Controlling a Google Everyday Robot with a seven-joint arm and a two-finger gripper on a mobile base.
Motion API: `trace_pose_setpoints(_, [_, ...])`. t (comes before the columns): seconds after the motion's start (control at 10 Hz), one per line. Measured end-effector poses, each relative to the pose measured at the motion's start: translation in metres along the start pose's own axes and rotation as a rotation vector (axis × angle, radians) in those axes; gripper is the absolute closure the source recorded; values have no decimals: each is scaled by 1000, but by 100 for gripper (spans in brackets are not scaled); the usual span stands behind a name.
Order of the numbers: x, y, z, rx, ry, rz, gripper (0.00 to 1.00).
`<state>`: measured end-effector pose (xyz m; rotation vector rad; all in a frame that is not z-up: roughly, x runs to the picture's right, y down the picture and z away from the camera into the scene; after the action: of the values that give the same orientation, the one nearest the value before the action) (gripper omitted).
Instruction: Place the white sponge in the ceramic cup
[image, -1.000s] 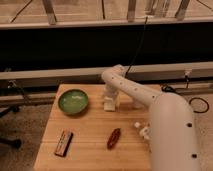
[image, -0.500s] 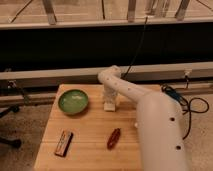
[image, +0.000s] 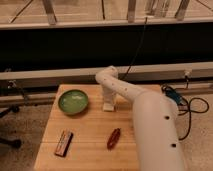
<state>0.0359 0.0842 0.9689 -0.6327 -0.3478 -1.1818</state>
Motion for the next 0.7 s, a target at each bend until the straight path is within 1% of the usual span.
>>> trace_pose_setpoints(0.1, [-1,1,0,0,-3,1,98])
trace_pose_setpoints(0.2, [-1,2,-2,-4,4,-4,98])
trace_pose_setpoints(0.3, [2,6,-11,-10,21,-2,98])
trace_pose_setpoints(0.4, [5,7,-21,-6,36,-2,98])
trace_pose_setpoints(0.7, [15,11,-87,9,90,-3,98])
